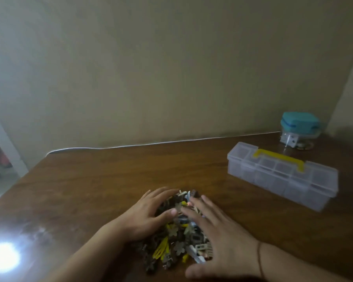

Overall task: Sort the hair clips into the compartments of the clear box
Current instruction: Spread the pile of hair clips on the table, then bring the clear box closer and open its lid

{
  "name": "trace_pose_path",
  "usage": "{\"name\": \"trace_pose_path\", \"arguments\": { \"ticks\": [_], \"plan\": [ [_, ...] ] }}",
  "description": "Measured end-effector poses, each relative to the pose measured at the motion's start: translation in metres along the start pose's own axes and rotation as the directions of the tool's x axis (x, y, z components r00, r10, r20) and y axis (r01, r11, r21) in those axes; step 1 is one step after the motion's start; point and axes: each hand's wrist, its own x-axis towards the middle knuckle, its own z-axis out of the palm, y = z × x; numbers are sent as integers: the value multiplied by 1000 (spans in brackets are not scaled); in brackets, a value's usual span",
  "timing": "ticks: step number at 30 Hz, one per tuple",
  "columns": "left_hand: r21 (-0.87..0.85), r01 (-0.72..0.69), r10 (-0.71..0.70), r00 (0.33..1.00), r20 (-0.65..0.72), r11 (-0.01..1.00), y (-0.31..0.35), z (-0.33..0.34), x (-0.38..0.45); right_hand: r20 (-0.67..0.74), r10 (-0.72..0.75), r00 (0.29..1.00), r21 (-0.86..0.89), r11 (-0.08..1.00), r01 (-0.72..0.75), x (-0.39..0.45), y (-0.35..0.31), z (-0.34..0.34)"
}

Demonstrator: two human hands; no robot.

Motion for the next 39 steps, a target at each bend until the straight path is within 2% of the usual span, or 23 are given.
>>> {"name": "trace_pose_path", "arguments": {
  "ticks": [4, 7, 9, 10, 13, 15, 16, 17, 19, 23, 28, 30, 32, 34, 39],
  "plan": [
    [-77, -22, 17, 998, -66, 997, 1, 0, -2, -71, -44, 996, -29, 999, 42, 11, -6, -1],
    [-104, 1, -11, 995, -96, 995, 9, -11, 4, -229, -3, 974, -9, 1000, 1, -8, 9, -17],
    [-62, 25, -33, 990, -135, 998, 24, -18, 15, -437, 68, 897, -15, 996, -83, -31, 34, -34],
    [-12, 31, -33, 985, -170, 999, 34, -20, 23, -552, 86, 829, -61, 988, -143, -44, 51, -43],
    [206, 6, 54, 956, -289, 979, 76, -15, 55, -755, 165, 635, -176, 881, -439, -81, 103, -66],
    [352, -62, 185, 927, -327, 934, 106, -4, 82, -733, 341, 589, -153, 761, -631, -100, 125, -74],
    [412, -106, 257, 908, -330, 905, 120, 3, 96, -684, 430, 589, -119, 731, -672, -107, 134, -76],
    [460, -140, 310, 896, -319, 877, 133, 11, 110, -652, 476, 590, -59, 744, -665, -111, 142, -74],
    [550, -168, 361, 894, -264, 818, 152, 25, 137, -640, 471, 608, 79, 826, -557, -112, 157, -64],
    [689, -178, 333, 938, -98, 703, 160, 38, 168, -750, 376, 545, 204, 914, -350, -113, 185, -53],
    [734, -298, 452, 892, -14, 610, 150, 32, 153, -747, 296, 595, 255, 955, -155, -121, 188, -46],
    [734, -359, 499, 866, 31, 576, 145, 29, 143, -723, 347, 597, 362, 927, -101, -124, 186, -42],
    [750, -387, 536, 843, 52, 537, 142, 27, 136, -617, 433, 657, 530, 846, -60, -126, 181, -41],
    [770, -368, 498, 864, 76, 521, 144, 27, 132, -494, 501, 710, 669, 741, -58, -126, 175, -42],
    [792, -317, 388, 915, 111, 522, 162, 21, 126, -419, 533, 735, 696, 708, -117, -128, 166, -48]
  ]
}}
